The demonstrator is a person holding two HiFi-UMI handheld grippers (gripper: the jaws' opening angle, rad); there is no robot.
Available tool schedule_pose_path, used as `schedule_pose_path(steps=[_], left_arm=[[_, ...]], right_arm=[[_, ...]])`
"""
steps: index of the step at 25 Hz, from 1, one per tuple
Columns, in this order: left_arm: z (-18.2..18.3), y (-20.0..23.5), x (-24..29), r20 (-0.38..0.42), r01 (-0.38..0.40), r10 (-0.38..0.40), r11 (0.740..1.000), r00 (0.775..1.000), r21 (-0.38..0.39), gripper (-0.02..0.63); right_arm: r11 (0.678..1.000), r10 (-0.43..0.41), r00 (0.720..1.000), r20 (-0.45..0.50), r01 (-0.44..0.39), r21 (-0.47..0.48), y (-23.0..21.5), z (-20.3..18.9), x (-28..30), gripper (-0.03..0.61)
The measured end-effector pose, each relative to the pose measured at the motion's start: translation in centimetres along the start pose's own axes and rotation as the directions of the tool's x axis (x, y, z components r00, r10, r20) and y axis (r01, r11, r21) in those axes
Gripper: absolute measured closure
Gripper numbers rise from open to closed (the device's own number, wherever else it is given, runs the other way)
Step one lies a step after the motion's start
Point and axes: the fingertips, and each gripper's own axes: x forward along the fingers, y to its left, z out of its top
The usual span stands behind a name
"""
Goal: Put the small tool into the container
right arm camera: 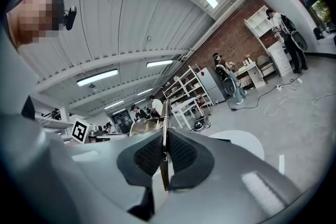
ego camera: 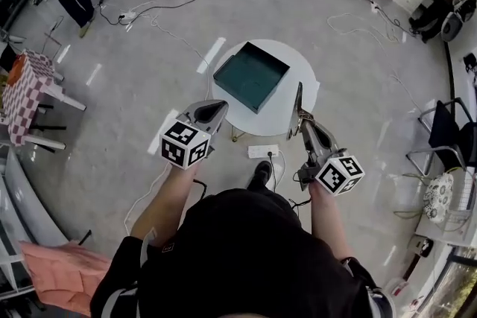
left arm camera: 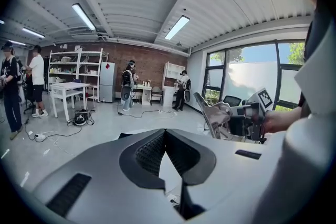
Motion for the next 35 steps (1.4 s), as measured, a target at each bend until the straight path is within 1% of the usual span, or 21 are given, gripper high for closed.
schedule_pose_path(steps=[4, 6, 10, 13, 16, 20, 24, 29, 35], left_arm=[[2.9, 1.0, 3.1, 0.022, -0.026, 0.026, 1.000, 0.999, 0.007, 0.606], [3.5, 1.8, 4.5, 0.017, -0.039, 0.038, 0.999, 0.999, 0.011, 0.607], [4.2, 2.8, 7.2, 0.020, -0.039, 0.039, 0.999, 0.999, -0.018, 0.606], [4.6, 3.5, 9.2, 0.013, -0.036, 0.037, 0.999, 0.999, -0.020, 0.607], [4.8, 4.8, 10.6, 0.005, -0.032, 0.032, 0.999, 0.999, -0.015, 0.607], [5.2, 6.8, 11.9, -0.001, -0.030, 0.030, 0.999, 1.000, -0.022, 0.607], [5.0, 9.7, 12.5, -0.012, -0.036, 0.036, 0.999, 0.999, -0.039, 0.607], [3.9, 12.8, 13.1, -0.032, -0.062, 0.059, 0.994, 0.998, -0.090, 0.607], [3.0, 15.4, 13.8, -0.058, -0.088, 0.080, 0.986, 0.995, -0.142, 0.607]], right_arm=[[0.999, 0.033, 0.999, -0.035, -0.034, -0.025, -3.6, 2.9, 3.7, 0.568], [0.999, 0.043, 0.998, -0.051, -0.044, -0.032, -4.7, 3.7, 5.5, 0.568], [0.998, 0.052, 0.995, -0.084, -0.054, -0.025, -6.2, 4.2, 7.5, 0.568], [0.999, 0.033, 0.993, -0.114, -0.034, -0.010, -7.9, 4.1, 8.7, 0.567], [1.000, 0.012, 0.987, -0.160, -0.013, -0.005, -9.5, 3.2, 10.3, 0.566], [1.000, 0.005, 0.972, -0.234, -0.012, -0.026, -10.9, 2.1, 13.4, 0.567], [0.999, -0.002, 0.959, -0.282, -0.012, -0.047, -11.6, 1.0, 17.4, 0.566], [0.991, -0.046, 0.926, -0.376, -0.005, -0.135, -13.1, -1.4, 22.5, 0.566], [0.977, -0.060, 0.866, -0.496, -0.050, -0.206, -15.1, -4.3, 27.2, 0.566]])
